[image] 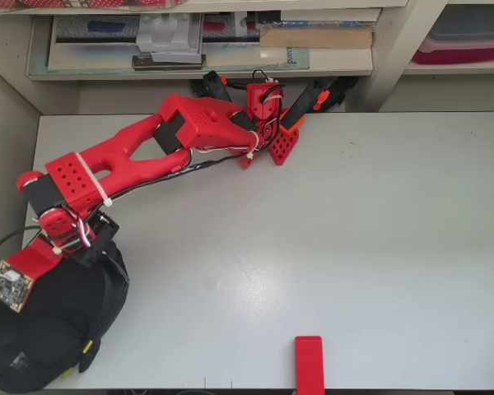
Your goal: Place Meta Rayban sunglasses on black head mold for quality assessment
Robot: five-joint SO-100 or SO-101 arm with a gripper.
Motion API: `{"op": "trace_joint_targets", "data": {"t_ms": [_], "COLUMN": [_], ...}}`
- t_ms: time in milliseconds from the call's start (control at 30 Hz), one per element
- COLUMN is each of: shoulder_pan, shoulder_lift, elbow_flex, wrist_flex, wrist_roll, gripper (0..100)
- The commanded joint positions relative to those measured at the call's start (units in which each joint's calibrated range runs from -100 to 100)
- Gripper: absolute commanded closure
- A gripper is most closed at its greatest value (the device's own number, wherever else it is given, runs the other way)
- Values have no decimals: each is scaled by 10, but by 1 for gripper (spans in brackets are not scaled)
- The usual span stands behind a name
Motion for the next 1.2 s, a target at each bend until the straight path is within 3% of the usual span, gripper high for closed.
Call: {"op": "trace_joint_targets", "data": {"t_ms": [0,1167], "shoulder_pan": [-9,-10], "shoulder_lift": [-8,42], "elbow_flex": [-23,-23], "wrist_flex": [-1,-38], "wrist_roll": [-4,-18], "gripper": [7,7]}}
